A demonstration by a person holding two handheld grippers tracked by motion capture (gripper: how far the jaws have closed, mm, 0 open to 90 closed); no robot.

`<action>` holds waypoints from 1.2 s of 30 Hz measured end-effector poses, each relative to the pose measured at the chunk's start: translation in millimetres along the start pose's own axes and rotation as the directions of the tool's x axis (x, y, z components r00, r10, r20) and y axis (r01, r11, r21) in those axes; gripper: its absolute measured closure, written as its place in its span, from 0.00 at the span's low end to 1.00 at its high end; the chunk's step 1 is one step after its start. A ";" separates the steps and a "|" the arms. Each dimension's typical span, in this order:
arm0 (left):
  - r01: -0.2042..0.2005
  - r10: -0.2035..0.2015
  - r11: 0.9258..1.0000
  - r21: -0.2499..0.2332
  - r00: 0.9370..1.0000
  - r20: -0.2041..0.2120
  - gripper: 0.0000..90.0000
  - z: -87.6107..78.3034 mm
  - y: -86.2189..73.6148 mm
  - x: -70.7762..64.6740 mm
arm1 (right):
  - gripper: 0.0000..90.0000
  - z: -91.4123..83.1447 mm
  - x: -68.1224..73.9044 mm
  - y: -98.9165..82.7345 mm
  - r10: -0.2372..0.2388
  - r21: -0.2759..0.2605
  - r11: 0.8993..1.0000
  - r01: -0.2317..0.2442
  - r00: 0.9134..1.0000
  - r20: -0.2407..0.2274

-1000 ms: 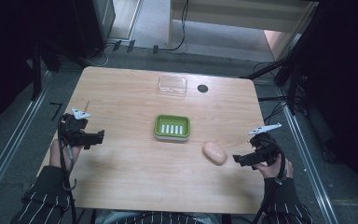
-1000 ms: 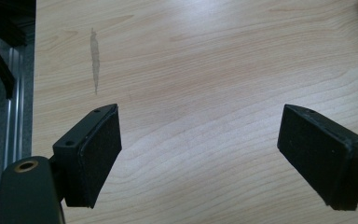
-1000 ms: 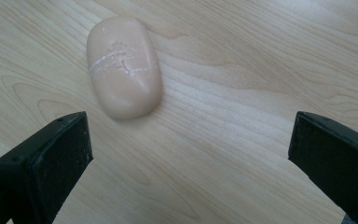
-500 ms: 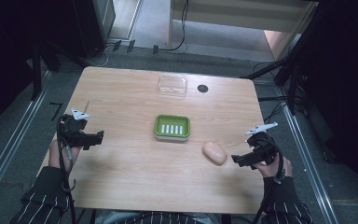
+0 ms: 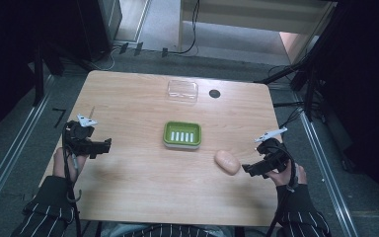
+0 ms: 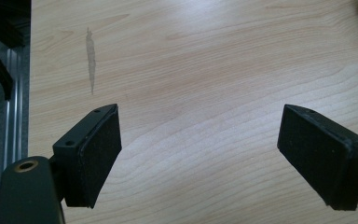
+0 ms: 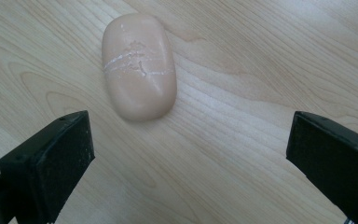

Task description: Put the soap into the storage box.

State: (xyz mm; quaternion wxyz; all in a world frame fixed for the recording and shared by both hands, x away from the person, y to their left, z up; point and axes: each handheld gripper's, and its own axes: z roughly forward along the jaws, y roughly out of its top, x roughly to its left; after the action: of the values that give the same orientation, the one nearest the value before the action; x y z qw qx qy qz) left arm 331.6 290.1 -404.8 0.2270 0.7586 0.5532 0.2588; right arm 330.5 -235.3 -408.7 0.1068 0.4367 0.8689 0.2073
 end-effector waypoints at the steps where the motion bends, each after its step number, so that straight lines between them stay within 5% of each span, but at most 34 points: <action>1: -0.001 0.001 1.000 0.001 1.000 0.000 0.16 0.1 0.0 -0.1 | 0.01 0.4 0.6 1.0 -0.001 0.003 1.000 0.001 1.000 -0.001; 36: 0.000 0.000 1.000 -0.001 1.000 -0.001 0.16 0.1 -0.1 -0.1 | 0.01 33.6 25.2 43.6 -0.121 0.097 0.987 0.126 0.991 -0.053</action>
State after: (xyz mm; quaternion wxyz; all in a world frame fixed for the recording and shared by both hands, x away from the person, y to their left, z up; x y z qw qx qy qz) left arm 331.6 290.0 -405.0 0.2269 0.7585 0.5531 0.2593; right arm 359.0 -182.8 -419.0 0.0770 0.3818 0.9059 0.1664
